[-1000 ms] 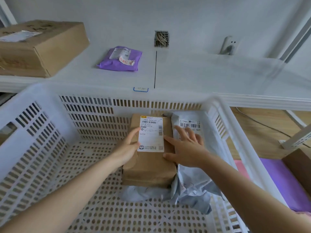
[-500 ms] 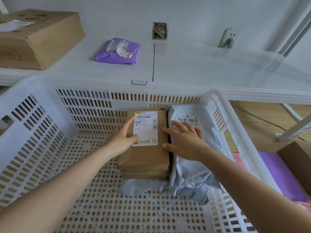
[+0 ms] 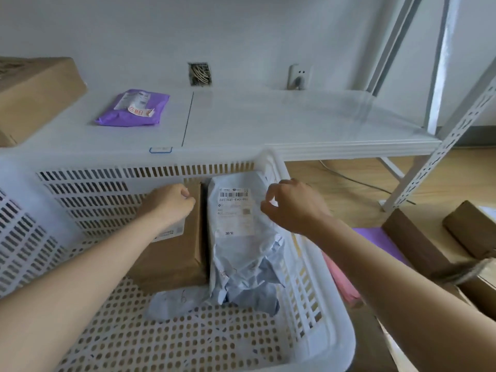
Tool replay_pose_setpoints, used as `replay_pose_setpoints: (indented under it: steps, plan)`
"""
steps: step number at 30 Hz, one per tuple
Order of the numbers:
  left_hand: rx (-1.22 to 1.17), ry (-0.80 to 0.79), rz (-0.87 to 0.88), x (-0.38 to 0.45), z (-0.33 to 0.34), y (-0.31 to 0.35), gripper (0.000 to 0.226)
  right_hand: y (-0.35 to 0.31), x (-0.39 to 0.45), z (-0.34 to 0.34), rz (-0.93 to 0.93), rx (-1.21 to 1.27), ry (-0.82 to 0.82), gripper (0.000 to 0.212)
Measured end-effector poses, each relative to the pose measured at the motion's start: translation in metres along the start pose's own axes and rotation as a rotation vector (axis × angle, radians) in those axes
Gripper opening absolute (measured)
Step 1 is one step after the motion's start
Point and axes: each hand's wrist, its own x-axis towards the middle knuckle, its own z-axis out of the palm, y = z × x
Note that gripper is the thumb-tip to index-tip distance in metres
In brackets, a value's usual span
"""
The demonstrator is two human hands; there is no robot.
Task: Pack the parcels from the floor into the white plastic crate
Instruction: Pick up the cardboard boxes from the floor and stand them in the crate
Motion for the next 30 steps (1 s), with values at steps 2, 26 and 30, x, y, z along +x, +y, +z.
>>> replay_pose_setpoints:
  steps: [2,26,30]
  plan:
    - [-0.004,0.033,0.031,-0.005,-0.003,0.029,0.013,0.026,-0.006,-0.016,0.053,0.018,0.038,0.029]
    - [-0.126,0.129,0.028,-0.067,0.145,0.374,0.008,0.394,-0.154,-0.095,0.256,0.077,-0.020,0.032]
    - [-0.137,0.055,0.073,-0.071,0.183,0.418,0.006,0.444,-0.173,-0.099,0.319,0.134,-0.047,0.024]
